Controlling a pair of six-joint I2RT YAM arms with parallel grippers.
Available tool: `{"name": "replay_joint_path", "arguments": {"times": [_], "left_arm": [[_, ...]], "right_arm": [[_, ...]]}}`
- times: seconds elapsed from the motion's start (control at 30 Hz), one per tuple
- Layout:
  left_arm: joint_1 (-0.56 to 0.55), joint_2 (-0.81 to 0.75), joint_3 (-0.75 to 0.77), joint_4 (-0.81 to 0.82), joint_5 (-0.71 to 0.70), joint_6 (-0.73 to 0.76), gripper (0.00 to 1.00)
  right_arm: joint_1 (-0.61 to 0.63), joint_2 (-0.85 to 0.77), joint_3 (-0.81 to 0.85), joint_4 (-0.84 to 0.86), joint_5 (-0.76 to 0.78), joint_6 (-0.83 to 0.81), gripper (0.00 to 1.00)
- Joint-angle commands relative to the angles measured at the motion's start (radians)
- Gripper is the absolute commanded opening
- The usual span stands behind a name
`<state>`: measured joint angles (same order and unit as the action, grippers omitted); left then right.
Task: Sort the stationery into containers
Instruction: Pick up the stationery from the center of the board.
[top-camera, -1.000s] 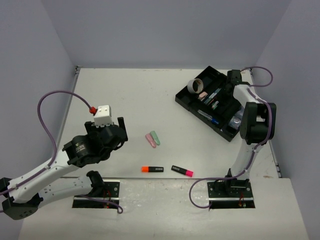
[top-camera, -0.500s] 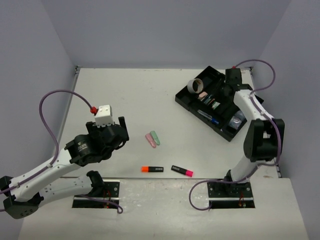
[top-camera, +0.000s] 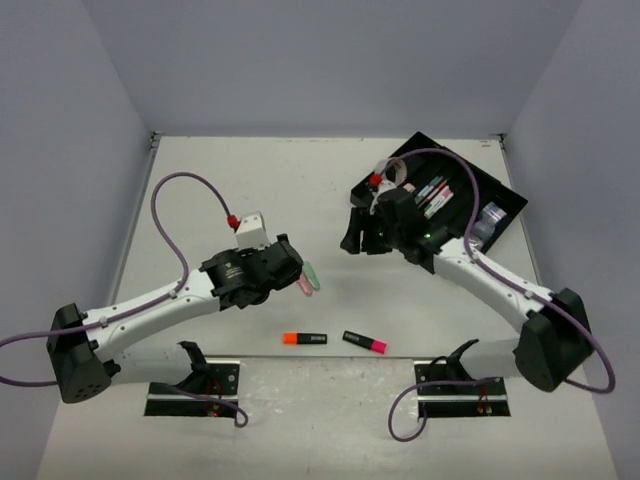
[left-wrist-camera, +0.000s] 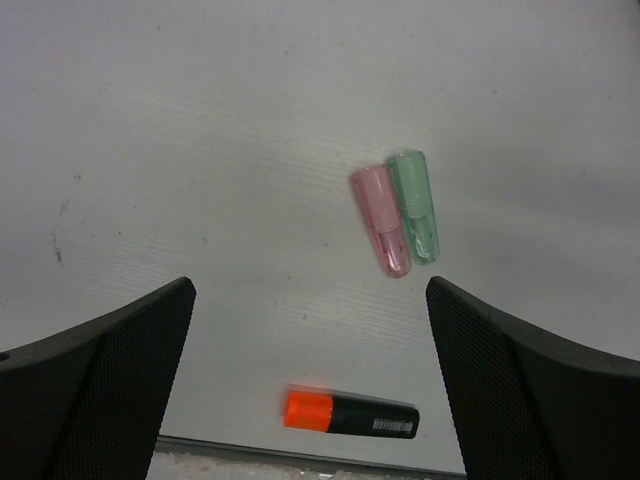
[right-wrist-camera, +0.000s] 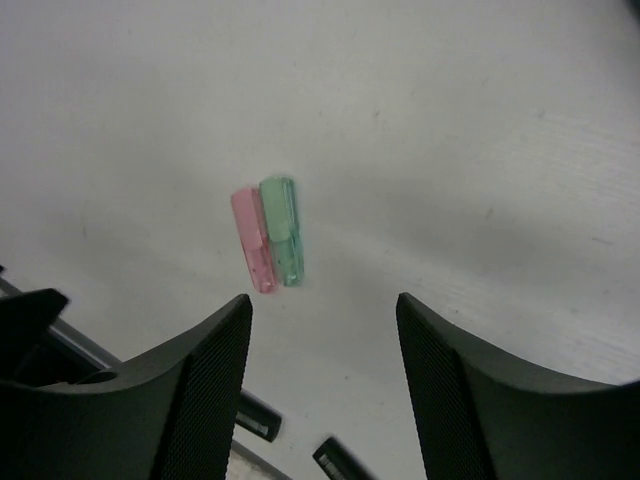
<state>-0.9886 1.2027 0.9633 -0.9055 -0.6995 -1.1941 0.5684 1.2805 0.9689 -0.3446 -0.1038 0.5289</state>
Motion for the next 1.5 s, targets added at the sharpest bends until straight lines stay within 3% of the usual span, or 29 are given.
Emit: {"name": "replay_joint_path", "arguments": {"times": [0.0, 0.13, 0.27, 0.47, 0.67, 1.07, 1.4, 1.47], "left_arm": [[0.007, -0.143, 0.021, 0.075, -0.06, 0.032, 1.0], [0.007, -0.289, 0.042, 0.072, -0.071, 0.206, 1.0], [0.007, -0.382, 0.071, 0.047, -0.012, 0.35, 1.0], [0.007, -0.491, 0.103, -0.116, -0.097, 0.34, 1.0], [0.007, -0.557, 0.058, -0.154, -0.173, 0.322, 1.0], [0.006, -0.567, -0.005, -0.11, -0.192, 0.332, 1.0], [0.006, -0.596, -0.014, -0.106, -0.193, 0.332, 1.0], [0.006, -0.603, -0.015, -0.105, -0.193, 0.331, 1.0]], "right_arm": [[0.131, 0.228, 0.149, -0.03, 0.095, 0.007, 0.6], [0.235, 0.479, 0.345, -0.125, 0.233, 0.005, 0.56], [0.284, 0.603, 0.476, -0.182, 0.272, 0.012, 0.48], [0.329, 0.732, 0.57, -0.238, 0.303, 0.026, 0.41], [0.343, 0.772, 0.578, -0.281, 0.342, 0.046, 0.37], [0.346, 0.786, 0.503, -0.238, 0.264, 0.06, 0.39], [0.347, 0.766, 0.437, -0.246, 0.302, 0.072, 0.39], [0.347, 0.749, 0.424, -0.246, 0.313, 0.069, 0.29]]}}
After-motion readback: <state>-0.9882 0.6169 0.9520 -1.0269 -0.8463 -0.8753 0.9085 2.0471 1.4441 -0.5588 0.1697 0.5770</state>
